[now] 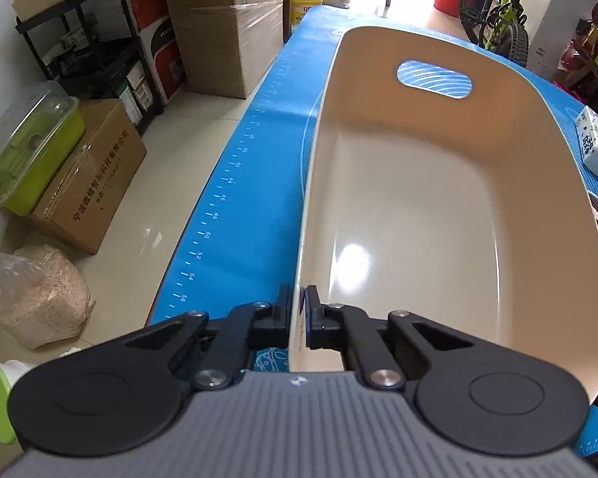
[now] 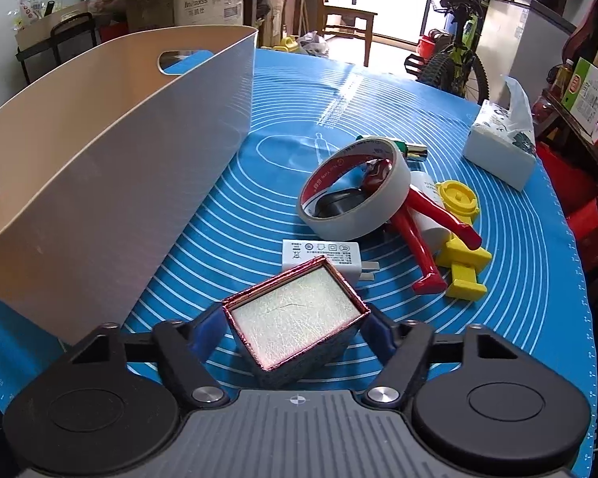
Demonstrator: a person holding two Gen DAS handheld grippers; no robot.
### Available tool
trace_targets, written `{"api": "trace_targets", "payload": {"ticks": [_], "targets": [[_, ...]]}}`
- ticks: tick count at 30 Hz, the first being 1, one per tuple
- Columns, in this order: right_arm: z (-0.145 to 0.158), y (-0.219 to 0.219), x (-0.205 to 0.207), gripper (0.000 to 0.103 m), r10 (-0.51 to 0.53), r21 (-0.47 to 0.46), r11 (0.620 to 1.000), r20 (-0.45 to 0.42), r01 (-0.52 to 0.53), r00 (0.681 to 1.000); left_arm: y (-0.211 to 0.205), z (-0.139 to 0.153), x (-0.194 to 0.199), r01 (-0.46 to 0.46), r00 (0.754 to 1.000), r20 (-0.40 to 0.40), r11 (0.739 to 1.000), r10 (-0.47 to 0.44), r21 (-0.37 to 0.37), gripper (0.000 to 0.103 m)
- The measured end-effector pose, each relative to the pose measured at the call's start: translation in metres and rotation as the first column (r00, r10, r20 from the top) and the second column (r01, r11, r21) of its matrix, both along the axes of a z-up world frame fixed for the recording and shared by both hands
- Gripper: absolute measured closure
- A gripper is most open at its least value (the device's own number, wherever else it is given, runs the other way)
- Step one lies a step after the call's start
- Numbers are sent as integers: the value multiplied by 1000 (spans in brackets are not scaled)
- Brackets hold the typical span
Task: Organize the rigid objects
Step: 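Move the right gripper to the red-patterned box and close on it, then carry the box into the beige basket and open the right gripper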
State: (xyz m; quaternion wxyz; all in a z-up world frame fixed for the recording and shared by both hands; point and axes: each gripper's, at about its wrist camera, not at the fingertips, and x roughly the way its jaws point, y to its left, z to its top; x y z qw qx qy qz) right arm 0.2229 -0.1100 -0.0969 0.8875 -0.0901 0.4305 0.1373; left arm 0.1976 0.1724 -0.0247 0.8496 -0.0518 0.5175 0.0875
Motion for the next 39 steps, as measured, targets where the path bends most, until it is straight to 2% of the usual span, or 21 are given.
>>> {"api": "trace_targets", "payload": {"ticks": [2, 9, 17, 23, 28, 35, 39], "targets": [[0, 0, 0, 35, 8, -3, 1000, 4, -8, 1000, 1, 0, 0, -2, 1000, 1, 1000, 2, -4, 95], [1, -1, -5, 35, 37, 13, 999, 6, -38, 999, 3, -1, 0, -5, 1000, 5, 1000, 5, -18, 96], [18, -11, -10, 35, -30, 10, 1000, 59, 29, 998, 4, -1, -1, -10, 1000, 9, 1000, 10, -21, 96], [48, -12, -19, 35, -75, 0, 997, 138, 76, 988, 2, -2, -2, -10, 1000, 10, 1000, 11, -25, 97], [85, -10, -17, 35, -92, 34, 996, 210, 87, 973, -1, -2, -2, -1, 1000, 6, 1000, 1, -13, 97], [136, 18, 5, 35, -61, 91, 995, 294, 36, 954, -2, -3, -2, 0, 1000, 5, 1000, 0, -10, 97], [147, 51, 19, 35, -3, 109, 994, 309, -33, 951, -3, -3, -1, -2, 1000, 7, 1000, 2, -8, 97]]}}
